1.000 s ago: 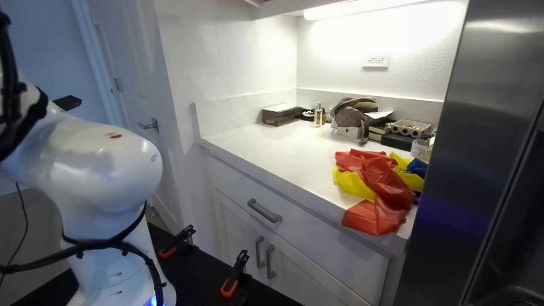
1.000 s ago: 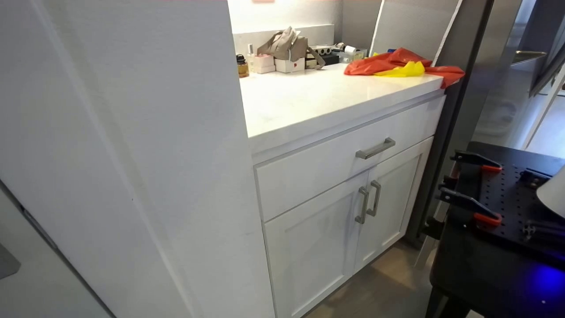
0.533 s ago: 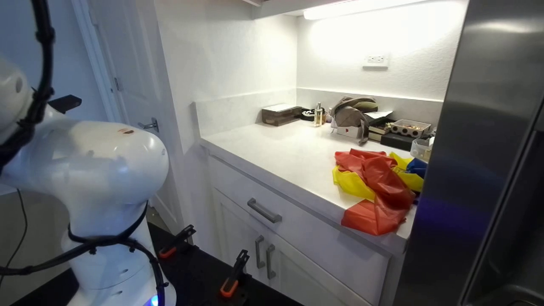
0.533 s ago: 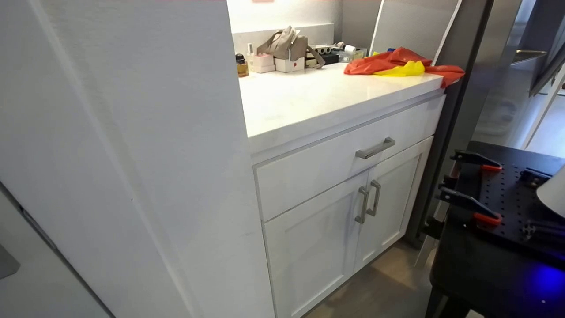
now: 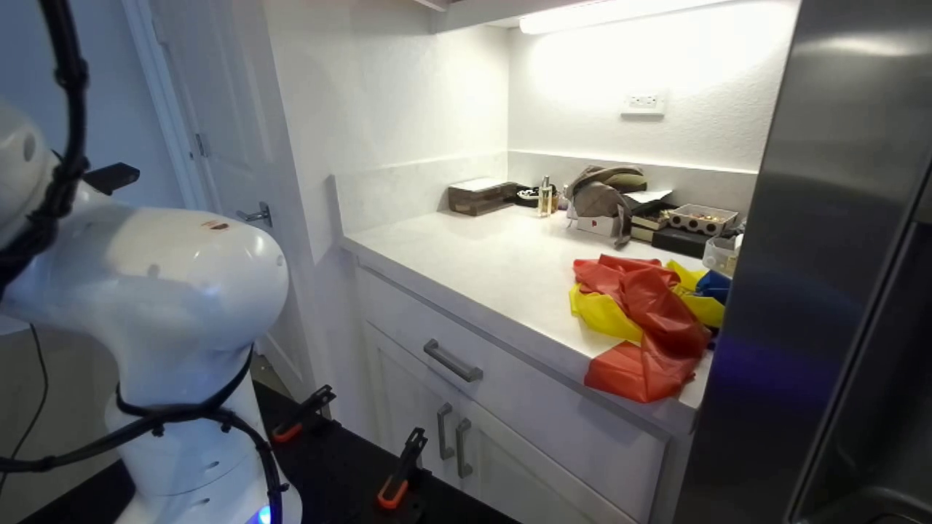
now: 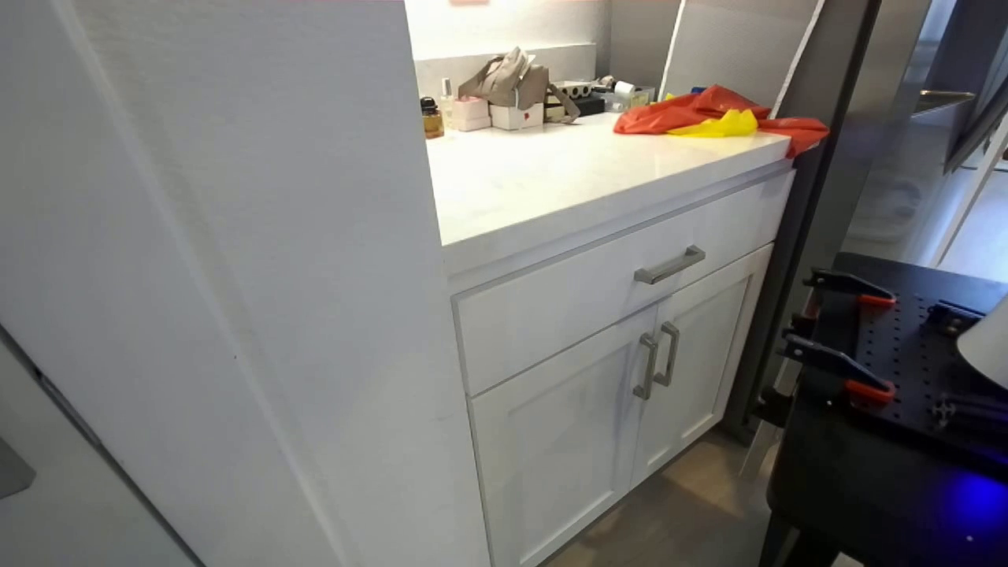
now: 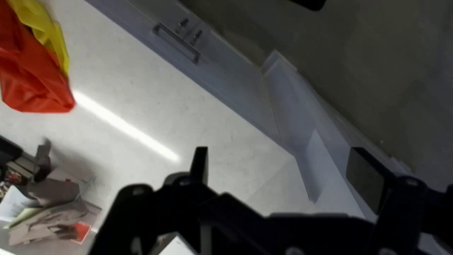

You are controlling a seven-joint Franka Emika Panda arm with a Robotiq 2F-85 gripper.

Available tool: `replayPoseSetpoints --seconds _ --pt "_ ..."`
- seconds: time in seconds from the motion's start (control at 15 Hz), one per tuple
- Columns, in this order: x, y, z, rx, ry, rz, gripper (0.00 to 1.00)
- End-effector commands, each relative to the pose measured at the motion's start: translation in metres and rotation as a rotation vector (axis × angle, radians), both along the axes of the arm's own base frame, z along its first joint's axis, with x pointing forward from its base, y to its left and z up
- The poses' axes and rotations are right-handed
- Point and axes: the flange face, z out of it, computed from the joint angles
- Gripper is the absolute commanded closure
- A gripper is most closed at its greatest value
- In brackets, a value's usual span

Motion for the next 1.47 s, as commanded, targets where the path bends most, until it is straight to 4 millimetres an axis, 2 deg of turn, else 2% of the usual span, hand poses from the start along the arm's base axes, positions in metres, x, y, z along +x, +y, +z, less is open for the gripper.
replayPoseSetpoints --seconds 0.0,0.33,0.6,0.67,0.8,1.07,1.33,1.4 --pt "0.003 -0.024 0.016 -0.089 0.01 0.006 0.0" --pt "0.014 -0.056 0.05 -0.071 -0.239 -0.056 0.0" --pt "0.023 -0.071 0.075 -0.01 -0.492 -0.074 0.0" --pt "0.028 -0.072 0.08 0.004 -0.556 -0.073 0.25" --pt "0.036 -0.073 0.087 0.029 -0.684 -0.067 0.34" --pt "0.056 -0.063 0.092 0.079 -0.926 -0.006 0.66" --pt "0.077 -0.048 0.079 0.12 -1.084 0.063 0.97" --pt "0.081 -0.045 0.078 0.145 -1.105 0.078 0.99"
